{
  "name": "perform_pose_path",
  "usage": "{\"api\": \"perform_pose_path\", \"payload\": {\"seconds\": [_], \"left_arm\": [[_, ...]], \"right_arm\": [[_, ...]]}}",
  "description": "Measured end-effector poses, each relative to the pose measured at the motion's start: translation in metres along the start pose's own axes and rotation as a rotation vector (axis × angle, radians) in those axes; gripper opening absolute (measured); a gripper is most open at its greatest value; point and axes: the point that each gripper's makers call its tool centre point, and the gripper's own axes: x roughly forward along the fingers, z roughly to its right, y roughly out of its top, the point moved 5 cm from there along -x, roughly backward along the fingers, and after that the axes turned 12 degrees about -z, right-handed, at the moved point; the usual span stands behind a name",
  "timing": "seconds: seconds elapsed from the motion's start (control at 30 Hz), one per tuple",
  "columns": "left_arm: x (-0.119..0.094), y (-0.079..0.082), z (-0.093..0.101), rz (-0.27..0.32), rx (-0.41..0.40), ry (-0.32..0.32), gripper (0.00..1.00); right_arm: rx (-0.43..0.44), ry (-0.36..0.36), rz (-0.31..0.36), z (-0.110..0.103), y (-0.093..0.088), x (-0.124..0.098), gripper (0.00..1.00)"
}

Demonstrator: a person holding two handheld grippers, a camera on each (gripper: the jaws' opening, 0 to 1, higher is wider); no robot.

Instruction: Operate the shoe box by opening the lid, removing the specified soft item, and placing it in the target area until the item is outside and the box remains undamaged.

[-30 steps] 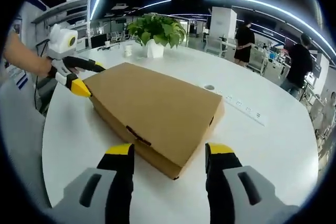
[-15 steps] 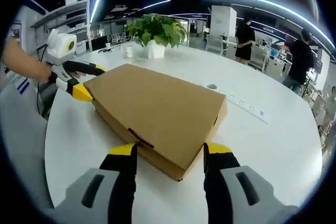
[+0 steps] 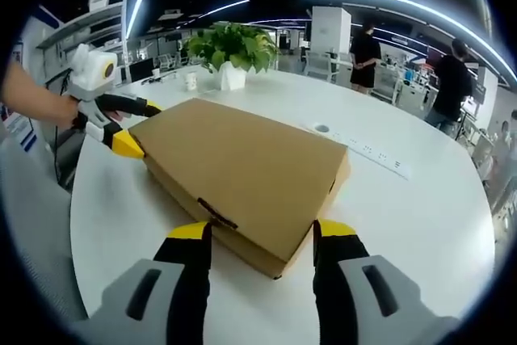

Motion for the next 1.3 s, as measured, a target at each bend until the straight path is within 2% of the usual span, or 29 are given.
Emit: {"api": "perform_pose_path", "payload": {"seconds": [0.4, 1.3], "left_arm": [[-0.008, -0.008, -0.004, -0.007, 0.044, -0.039, 0.82], [-0.042, -0.038, -0.012, -0.03, 0.083, -0.085, 0.8]], "right_arm": [[0.045, -0.047, 0.007, -0.023, -0.007, -0.006, 0.46], [0.075, -0.071, 0.004, -0.079, -0.014, -0.015, 0.45]]}}
